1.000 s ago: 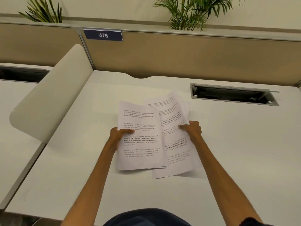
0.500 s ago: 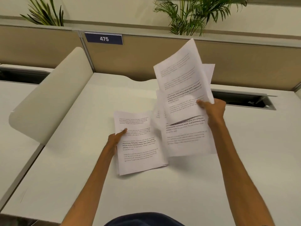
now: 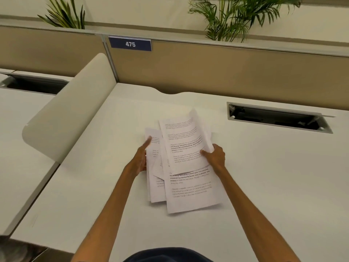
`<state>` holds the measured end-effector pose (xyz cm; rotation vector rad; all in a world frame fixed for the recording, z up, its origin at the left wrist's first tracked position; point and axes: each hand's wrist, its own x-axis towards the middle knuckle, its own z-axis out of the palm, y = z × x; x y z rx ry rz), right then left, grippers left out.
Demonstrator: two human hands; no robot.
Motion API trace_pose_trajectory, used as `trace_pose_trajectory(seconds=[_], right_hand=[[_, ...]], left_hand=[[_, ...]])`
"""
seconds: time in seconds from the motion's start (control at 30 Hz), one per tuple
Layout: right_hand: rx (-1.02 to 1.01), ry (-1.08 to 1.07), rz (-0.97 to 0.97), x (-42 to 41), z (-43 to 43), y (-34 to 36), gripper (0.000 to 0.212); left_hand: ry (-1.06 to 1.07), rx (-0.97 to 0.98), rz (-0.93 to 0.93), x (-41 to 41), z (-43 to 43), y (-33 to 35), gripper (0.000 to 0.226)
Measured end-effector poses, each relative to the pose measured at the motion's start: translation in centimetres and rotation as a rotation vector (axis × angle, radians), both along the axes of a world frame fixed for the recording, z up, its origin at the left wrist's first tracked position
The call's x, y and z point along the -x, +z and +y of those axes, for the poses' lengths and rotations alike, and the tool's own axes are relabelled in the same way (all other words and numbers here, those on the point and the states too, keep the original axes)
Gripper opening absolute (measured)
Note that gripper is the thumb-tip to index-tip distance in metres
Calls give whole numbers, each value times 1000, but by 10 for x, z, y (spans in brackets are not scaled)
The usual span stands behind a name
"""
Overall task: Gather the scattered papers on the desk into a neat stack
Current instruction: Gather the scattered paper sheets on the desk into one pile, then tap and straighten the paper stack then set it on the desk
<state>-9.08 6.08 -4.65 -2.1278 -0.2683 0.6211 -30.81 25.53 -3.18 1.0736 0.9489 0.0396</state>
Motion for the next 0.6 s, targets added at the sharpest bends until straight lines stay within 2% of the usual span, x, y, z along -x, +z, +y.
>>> trace_pose_trajectory(seconds=[0.03, 0.2, 0.37, 0.43, 0.47, 0.53, 0.6], right_hand=[[53, 57, -67, 4, 2, -5, 53], [304, 246, -255, 19, 12, -13, 60], [353, 359, -216, 13, 14, -15, 68], [235, 324, -97, 5, 14, -13, 72], [105, 266, -1, 2, 13, -9, 71], [-206, 148, 269, -3, 12, 7, 57], [-426, 148, 489, -9, 8, 28, 48]], left_hand=[[-13, -52, 16, -1, -2, 0, 62], [144, -196, -10, -11, -19, -20, 56], [160, -263, -77, -19, -27, -24, 51], [147, -282, -122, -18, -27, -18, 51], [144, -290, -155, -19, -28, -11, 51], [134, -312, -224, -19, -26, 5, 50], [110, -336, -281, -21, -22, 25, 50]])
